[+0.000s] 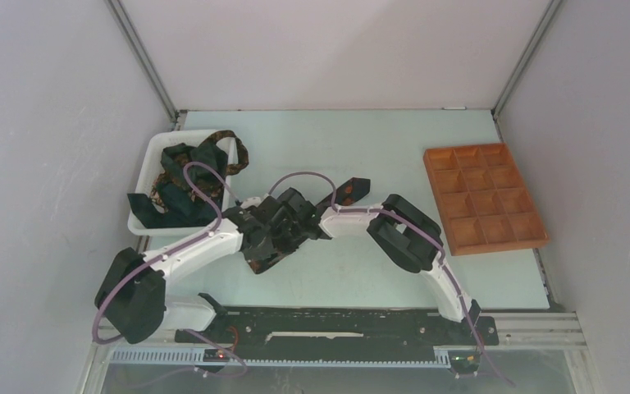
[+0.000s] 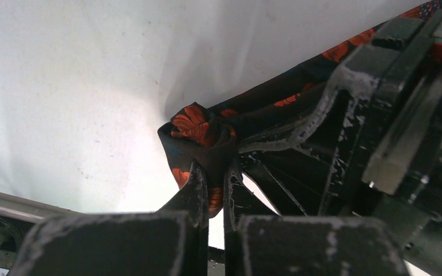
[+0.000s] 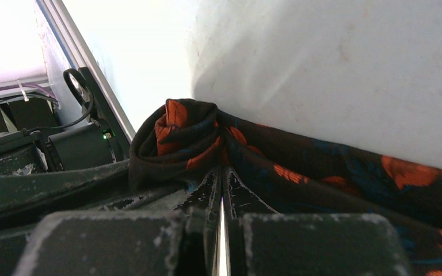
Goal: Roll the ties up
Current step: Roll the tie at the center of the board.
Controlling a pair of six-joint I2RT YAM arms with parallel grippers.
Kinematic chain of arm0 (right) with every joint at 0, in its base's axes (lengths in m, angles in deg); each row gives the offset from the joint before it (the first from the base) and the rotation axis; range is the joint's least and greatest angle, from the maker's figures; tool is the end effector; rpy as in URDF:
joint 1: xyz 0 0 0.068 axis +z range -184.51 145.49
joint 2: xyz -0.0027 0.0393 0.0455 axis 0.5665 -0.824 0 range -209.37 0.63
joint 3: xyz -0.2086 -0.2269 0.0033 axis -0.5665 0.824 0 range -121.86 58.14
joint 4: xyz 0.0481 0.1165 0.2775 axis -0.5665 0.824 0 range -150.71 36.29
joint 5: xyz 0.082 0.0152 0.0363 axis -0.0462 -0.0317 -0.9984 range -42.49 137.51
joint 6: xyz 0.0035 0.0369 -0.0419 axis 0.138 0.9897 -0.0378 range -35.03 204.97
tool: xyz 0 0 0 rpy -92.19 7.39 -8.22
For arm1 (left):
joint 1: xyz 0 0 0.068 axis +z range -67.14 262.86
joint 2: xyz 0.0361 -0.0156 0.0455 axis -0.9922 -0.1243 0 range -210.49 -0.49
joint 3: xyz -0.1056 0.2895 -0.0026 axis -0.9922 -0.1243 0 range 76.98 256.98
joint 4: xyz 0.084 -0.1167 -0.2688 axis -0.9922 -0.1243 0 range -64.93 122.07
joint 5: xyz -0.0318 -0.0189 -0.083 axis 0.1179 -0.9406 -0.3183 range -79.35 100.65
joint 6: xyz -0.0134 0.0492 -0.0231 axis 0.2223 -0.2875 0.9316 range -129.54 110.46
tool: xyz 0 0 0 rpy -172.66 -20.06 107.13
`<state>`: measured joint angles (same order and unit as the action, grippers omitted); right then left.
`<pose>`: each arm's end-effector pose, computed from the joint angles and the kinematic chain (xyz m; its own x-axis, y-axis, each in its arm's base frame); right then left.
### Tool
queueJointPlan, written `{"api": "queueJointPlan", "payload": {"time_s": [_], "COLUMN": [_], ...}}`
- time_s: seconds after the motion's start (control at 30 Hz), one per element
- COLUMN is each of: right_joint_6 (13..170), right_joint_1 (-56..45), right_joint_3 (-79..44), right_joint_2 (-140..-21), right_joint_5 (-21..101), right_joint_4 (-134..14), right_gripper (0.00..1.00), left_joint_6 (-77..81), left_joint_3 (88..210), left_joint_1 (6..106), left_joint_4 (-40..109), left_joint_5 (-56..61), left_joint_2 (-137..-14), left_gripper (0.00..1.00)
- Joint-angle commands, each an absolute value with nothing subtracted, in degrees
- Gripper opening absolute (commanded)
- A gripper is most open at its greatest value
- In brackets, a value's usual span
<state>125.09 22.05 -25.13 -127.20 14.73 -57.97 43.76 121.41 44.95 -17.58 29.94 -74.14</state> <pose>0.2724 0.4502 0.1112 -0.8922 -0.3679 -0.2621 -0.4302 0.5152 0.7413 0.1970 -0.1372 0.2037 -0.8873 -0.2683 -0.3752 -0.3043 0.9518 0.0390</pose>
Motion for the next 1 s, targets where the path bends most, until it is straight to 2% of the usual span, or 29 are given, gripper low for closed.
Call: {"api": "queueJointPlan", "payload": {"time_s": [0.0, 0.47, 0.53, 0.67, 0.73, 0.83, 0.97], "right_joint_6": [124.48, 123.88, 123.9, 123.82, 123.82, 123.82, 123.55], "right_joint_1": [20.4, 15.21, 14.75, 14.11, 13.8, 13.57, 13.19], "right_joint_3": [-23.08, -19.75, -19.42, -19.33, -19.32, -19.35, -19.3], "right_joint_2": [-122.94, -119.43, -119.24, -119.16, -119.16, -119.07, -118.58], "right_joint_5": [14.53, 15.47, 15.47, 15.33, 15.24, 15.14, 15.32], "right_joint_4": [-56.13, -55.08, -55.15, -55.16, -55.17, -55.25, -55.1], "right_gripper": [0.03, 0.1, 0.11, 0.11, 0.11, 0.11, 0.11], "left_joint_6": [41.89, 41.84, 41.71, 42.08, 42.29, 42.61, 43.01], "left_joint_3": [123.07, 123.48, 123.55, 123.3, 123.3, 123.38, 123.14], "left_joint_1": [45.51, 45.59, 45.55, 45.34, 45.25, 45.08, 44.55], "left_joint_4": [-13.54, -11.06, -10.72, -10.19, -10.13, -10.12, -9.26], "left_joint_5": [32.02, 28.83, 27.79, 26.77, 26.62, 26.56, 26.9], "left_joint_2": [-76.48, -80.51, -80.97, -80.65, -79.9, -78.96, -77.39], "left_gripper": [0.0, 0.01, 0.1, 0.36, 0.46, 0.51, 0.52]}}
